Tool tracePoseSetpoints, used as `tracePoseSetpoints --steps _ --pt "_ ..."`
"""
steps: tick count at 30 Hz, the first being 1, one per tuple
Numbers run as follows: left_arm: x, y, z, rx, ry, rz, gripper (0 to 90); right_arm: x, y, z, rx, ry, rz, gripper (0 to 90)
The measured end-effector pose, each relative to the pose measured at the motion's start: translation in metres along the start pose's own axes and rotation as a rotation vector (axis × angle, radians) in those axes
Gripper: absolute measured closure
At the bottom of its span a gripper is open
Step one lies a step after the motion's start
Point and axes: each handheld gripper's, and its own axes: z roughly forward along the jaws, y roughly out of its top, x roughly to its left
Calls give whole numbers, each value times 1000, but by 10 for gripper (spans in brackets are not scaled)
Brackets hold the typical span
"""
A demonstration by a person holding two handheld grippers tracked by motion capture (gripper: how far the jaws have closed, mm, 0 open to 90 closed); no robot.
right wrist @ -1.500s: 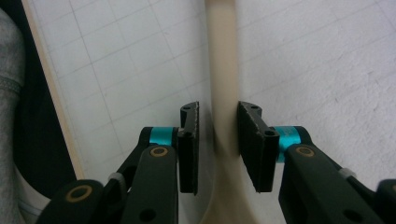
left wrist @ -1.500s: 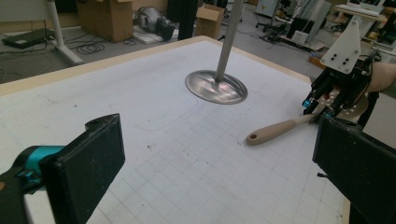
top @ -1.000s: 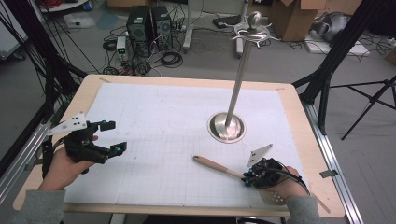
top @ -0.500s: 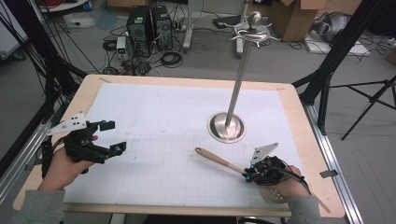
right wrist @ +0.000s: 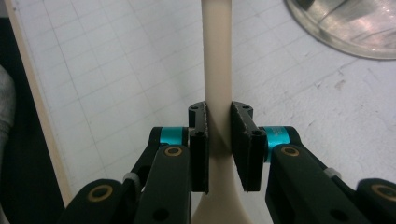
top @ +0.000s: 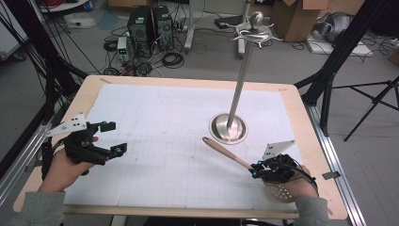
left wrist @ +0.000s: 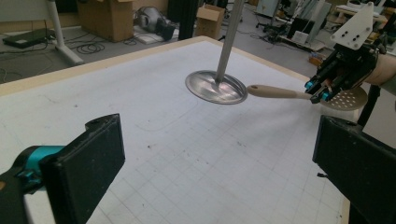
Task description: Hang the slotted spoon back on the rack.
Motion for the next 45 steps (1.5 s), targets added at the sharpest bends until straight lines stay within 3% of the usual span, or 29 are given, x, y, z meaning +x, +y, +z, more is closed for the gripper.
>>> tracePoseSetpoints --steps 8,16,25,30,45 --pt "-2 3 -2 -12 -6 4 26 -6 -3 -17 -90 -29 33 782" --pt "-1 1 1 5 -3 2 26 -12 -8 -38 -179 -1 71 782" --pt "-1 0 2 7 -4 -1 26 -12 -7 -55 -252 9 63 782" --pt "0 0 -1 -2 -5 -9 26 -13 -7 -61 -297 24 82 782" --pt "-2 -3 1 4 -9 -14 27 -30 -19 -80 -365 72 112 782"
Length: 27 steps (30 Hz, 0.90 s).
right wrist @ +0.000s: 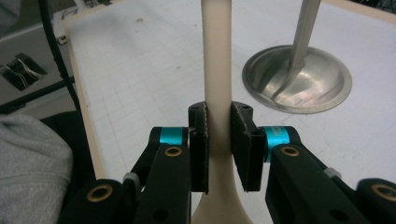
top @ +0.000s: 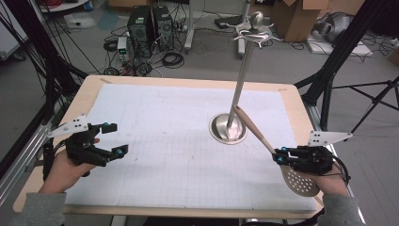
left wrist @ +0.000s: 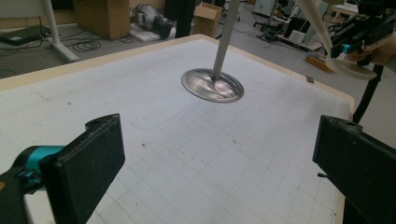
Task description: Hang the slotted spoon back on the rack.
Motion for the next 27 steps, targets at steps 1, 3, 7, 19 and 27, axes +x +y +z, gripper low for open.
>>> tracePoseSetpoints --steps 1,3,7,19,27 --pt "0 0 -1 -2 1 1 26 -1 1 -2 -4 6 6 782" --pt "0 0 -2 -6 -1 1 26 -2 5 -7 -10 5 7 782" --pt "0 0 -2 -7 -2 -2 26 -4 12 -13 -12 -4 5 782" --pt "-4 -2 4 -5 -27 -14 26 -5 30 -24 -46 -10 -4 782" --pt "-4 -1 2 -10 -26 -12 26 -6 43 -35 -64 -28 -10 782"
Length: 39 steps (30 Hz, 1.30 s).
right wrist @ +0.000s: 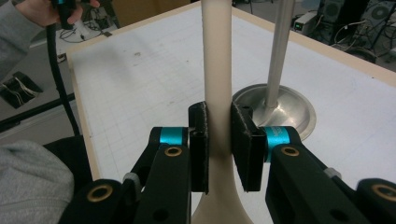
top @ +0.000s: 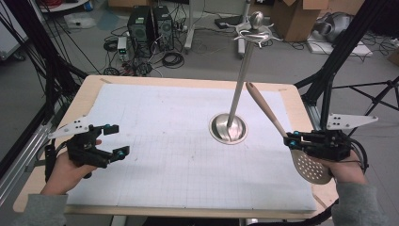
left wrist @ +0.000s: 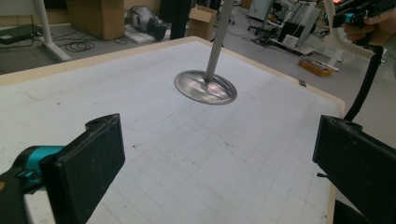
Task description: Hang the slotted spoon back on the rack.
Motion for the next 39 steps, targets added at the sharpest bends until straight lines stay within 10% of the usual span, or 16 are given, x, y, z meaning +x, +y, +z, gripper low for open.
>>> tracePoseSetpoints --steps 39 --pt "1 1 -5 -21 8 -6 26 -11 34 -31 -73 -68 10 782"
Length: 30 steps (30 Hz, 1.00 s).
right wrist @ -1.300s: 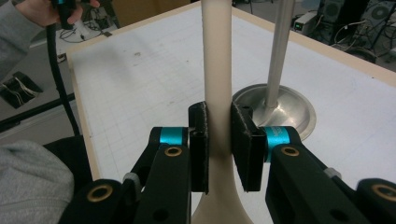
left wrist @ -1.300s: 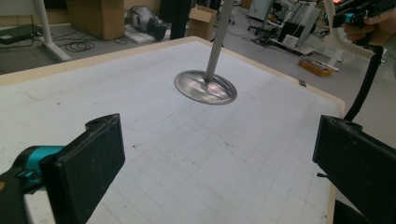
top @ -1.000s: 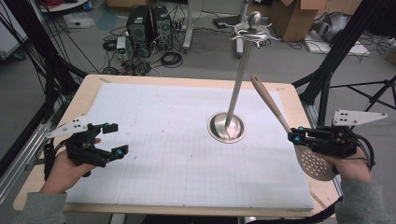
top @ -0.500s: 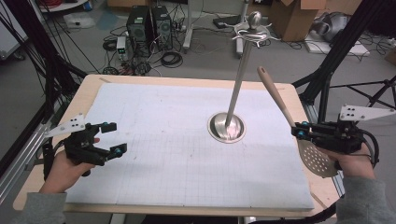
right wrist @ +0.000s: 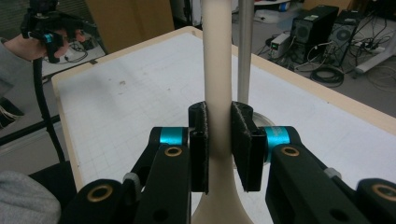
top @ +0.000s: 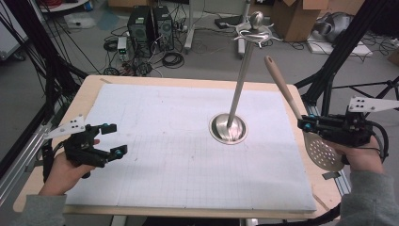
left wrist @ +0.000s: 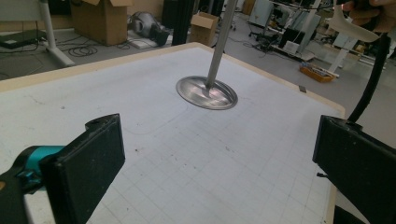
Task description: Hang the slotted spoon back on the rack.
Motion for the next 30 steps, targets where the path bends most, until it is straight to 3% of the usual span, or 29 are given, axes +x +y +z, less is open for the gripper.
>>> tracePoseSetpoints --steps 13,21,30 --pt "0 0 -5 -8 10 -6 26 -5 8 -14 -56 -29 6 782" --pt "1 0 -7 -7 18 -9 26 -10 11 -13 -65 -52 23 782" --pt "2 -1 -11 -11 26 -13 26 -16 16 -13 -69 -43 25 782"
